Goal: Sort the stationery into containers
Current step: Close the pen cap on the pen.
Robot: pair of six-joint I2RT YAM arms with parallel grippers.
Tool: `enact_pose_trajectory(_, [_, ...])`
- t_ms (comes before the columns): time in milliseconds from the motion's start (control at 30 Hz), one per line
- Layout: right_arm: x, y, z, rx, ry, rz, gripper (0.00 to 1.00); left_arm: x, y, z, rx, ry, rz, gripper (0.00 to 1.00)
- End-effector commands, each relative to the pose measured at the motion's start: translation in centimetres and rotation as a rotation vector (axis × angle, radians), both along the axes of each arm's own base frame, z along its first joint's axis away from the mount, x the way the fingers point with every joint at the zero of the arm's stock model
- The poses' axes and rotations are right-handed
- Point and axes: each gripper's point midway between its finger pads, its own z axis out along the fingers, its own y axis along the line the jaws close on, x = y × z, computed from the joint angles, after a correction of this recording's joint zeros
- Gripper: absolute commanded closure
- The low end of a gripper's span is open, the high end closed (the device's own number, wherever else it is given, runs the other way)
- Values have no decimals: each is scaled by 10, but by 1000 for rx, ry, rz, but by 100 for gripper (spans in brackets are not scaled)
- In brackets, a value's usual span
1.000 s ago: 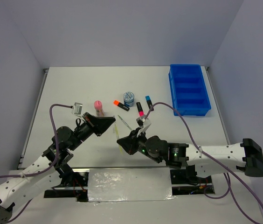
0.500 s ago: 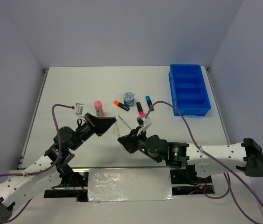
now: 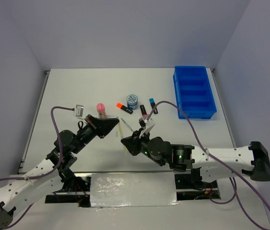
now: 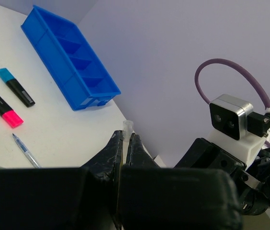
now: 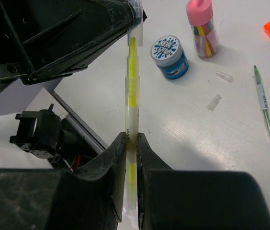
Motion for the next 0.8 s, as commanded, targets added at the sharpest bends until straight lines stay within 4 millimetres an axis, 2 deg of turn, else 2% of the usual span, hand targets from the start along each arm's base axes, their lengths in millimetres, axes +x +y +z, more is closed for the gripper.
enact_pose_trajectory(0, [22,-1,55,111,-65,-94,100,-10,-4,-2,-8,-8,-52,100])
enact_pose_trajectory(100, [28,0,57,121,-50,-100,100,-10,-2,-1,-8,-6,-41,100])
enact_pose_trajectory(233, [35,-2,46,92,-9,-130,100,-10,0,2,1,-20,-35,100])
enact_pose_trajectory(400, [33,4,46,79,-8,-100,100,-10,1,6,8,-29,-25,100])
enact_pose_trajectory(533, [27,8,63,145,-52,-48,100,-10,-3,4,11,-23,-47,95])
enact_pose_trajectory(767, [41,-7,97,174,-179,-122,100,-15,-11,-10,34,-26,-100,78])
